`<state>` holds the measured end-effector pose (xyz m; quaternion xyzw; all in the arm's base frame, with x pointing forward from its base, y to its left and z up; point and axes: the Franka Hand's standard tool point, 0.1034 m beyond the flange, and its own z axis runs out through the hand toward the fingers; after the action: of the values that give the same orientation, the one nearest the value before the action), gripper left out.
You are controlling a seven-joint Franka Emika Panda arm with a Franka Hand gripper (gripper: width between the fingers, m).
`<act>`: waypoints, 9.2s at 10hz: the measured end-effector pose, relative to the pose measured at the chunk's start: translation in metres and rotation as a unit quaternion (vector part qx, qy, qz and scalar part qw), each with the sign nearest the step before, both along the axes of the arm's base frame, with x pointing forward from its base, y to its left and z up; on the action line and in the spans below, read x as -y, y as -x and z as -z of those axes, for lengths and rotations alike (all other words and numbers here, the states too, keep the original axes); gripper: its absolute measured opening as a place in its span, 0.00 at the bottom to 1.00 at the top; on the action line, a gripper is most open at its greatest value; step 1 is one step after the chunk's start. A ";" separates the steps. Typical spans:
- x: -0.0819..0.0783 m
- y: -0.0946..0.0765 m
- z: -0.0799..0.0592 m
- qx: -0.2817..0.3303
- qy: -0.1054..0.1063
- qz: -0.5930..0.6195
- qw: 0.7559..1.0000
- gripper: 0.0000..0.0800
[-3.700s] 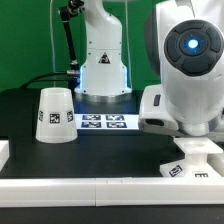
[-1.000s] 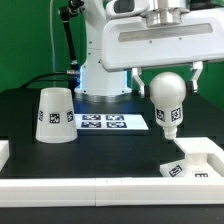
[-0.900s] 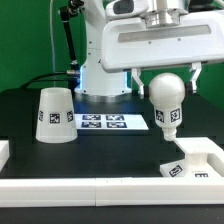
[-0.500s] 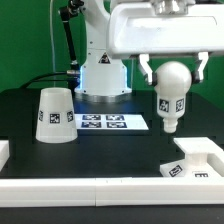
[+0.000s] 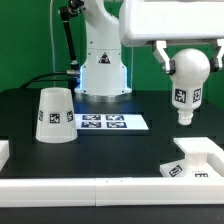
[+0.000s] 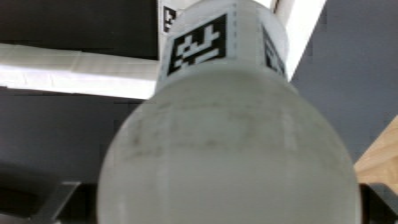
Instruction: Assemble lamp
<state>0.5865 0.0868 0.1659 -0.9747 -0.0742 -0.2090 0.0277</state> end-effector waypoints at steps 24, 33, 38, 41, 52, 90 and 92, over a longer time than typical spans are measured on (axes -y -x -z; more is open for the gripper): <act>-0.014 -0.026 0.041 0.056 0.031 -0.050 0.997 0.72; -0.012 -0.028 0.040 0.091 0.034 -0.047 0.994 0.87; -0.009 -0.024 0.012 0.067 0.030 -0.050 0.996 0.87; -0.017 -0.018 0.020 0.014 0.023 -0.054 0.998 0.87; -0.008 -0.019 0.040 -0.200 0.022 -0.067 0.977 0.87; -0.018 -0.020 0.042 -0.216 -0.035 0.159 0.963 0.87; -0.013 -0.021 0.040 -0.212 -0.019 0.087 0.973 0.87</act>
Offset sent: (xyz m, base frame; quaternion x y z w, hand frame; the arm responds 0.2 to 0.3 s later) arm 0.0645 -0.0060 0.0073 -0.0109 0.0096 -0.1006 0.9948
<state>0.6079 0.1001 0.1257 -0.9988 0.0228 -0.0006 0.0430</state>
